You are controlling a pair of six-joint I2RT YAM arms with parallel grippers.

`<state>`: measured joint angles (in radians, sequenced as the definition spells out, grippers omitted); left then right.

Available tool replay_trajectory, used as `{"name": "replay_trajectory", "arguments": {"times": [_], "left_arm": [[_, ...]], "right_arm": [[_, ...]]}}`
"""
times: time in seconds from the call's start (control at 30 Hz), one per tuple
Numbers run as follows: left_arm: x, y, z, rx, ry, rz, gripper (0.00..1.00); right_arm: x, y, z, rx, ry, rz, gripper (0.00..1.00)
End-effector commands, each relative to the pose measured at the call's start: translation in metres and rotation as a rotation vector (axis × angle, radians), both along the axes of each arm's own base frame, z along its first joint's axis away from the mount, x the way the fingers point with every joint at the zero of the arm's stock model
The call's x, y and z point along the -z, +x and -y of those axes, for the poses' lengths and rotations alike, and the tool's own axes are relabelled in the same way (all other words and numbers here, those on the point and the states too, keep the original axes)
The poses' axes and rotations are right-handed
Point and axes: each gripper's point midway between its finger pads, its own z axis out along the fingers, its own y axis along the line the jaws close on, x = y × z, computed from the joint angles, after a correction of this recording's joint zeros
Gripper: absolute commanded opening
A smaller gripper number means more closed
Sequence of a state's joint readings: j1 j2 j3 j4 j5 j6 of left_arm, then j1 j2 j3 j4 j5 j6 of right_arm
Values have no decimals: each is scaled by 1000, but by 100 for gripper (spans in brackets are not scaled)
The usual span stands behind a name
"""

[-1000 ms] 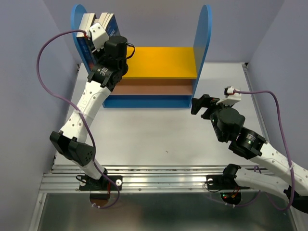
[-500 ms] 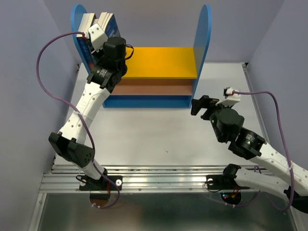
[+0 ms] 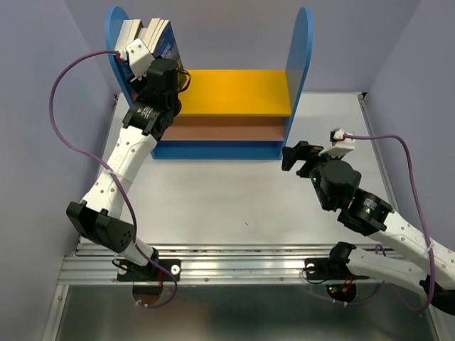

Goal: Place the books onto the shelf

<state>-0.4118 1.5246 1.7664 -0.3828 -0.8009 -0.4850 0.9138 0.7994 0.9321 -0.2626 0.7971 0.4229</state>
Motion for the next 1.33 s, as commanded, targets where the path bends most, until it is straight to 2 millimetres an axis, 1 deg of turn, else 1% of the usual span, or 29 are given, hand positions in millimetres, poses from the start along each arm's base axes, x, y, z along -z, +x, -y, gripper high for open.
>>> {"name": "replay_trajectory", "arguments": {"times": [0.0,0.1,0.2,0.27,0.37,0.4,0.43,0.5,0.53,0.57,0.7,0.73,0.83,0.87,0.97,1.0,1.03,1.1,1.2,1.3], "left_arm": [[-22,-15,-25,-50,18,48,64],[-28,-17,-21,-14,11,66,67],[-38,-25,-18,29,-3,103,71],[-42,-27,-14,67,-2,114,80],[-48,-33,-9,112,-15,135,83],[-51,-38,-10,121,-19,148,90],[-52,-39,-7,145,-23,154,93],[-58,-46,-5,171,-32,174,93],[-60,-47,-1,205,-34,181,94],[-59,-49,1,218,-33,183,95],[-72,-62,7,283,-46,224,99],[-73,-63,15,332,-44,226,99],[-78,-72,23,398,-57,241,99],[-77,-80,23,410,-62,244,99],[-74,-94,17,398,-99,263,99],[-64,-97,15,396,-104,250,99],[-71,-108,10,390,-119,280,99],[-66,-120,6,390,-134,288,99],[-57,-130,-3,354,-154,271,99],[-54,-136,-8,337,-157,272,99]], "right_arm": [[-1,0,-2,-4,9,5,100],[0,0,-2,-4,9,5,100],[0,0,-3,-6,8,3,100],[1,1,-3,-4,7,2,100],[2,1,-2,-3,4,1,100],[2,0,-2,-3,3,0,100],[2,0,-2,-3,4,1,100],[1,0,-1,-3,5,2,100],[1,0,-1,-1,5,2,100],[1,0,-1,0,5,3,100],[3,1,-2,0,-3,-1,100],[3,1,-3,-3,-4,-1,100],[1,1,-6,-20,-1,0,100],[2,0,-11,-46,-4,-4,100],[3,2,-15,-50,-6,-11,100],[5,3,-16,-47,-19,-19,100],[7,4,-17,-46,-27,-26,100],[14,7,-21,-54,-70,-47,100],[21,10,-26,-63,-102,-64,100],[21,12,-28,-57,-97,-67,100]]}}
